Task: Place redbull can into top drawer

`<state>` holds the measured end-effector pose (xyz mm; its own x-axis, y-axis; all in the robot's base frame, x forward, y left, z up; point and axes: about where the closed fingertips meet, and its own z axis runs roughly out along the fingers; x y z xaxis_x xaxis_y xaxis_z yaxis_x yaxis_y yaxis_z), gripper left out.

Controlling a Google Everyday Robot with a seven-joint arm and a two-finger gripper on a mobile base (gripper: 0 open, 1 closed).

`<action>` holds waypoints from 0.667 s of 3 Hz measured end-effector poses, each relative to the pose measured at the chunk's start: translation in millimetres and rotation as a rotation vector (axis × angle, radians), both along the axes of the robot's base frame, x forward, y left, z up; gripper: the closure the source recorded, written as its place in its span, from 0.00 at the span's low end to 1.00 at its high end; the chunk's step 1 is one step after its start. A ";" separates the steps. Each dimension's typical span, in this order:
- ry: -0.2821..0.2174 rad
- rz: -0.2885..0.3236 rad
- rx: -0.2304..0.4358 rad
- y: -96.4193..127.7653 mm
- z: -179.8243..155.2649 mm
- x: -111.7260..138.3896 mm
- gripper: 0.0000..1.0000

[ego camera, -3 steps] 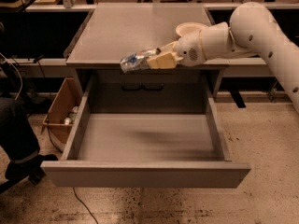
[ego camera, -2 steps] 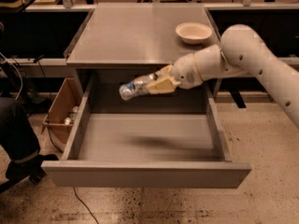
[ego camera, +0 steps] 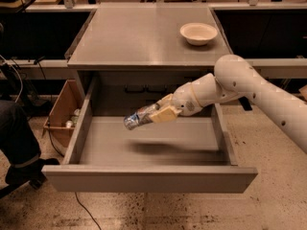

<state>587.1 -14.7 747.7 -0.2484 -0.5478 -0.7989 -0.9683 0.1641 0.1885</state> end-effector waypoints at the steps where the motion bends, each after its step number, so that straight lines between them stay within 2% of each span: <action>1: 0.032 -0.007 -0.040 -0.8 -40.0 -12.3 1.00; 2: 0.054 -0.014 -0.070 1.6 -71.4 -23.0 1.00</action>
Offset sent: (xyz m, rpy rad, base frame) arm -0.0359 0.0009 -0.1100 -0.1087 0.0785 -0.0334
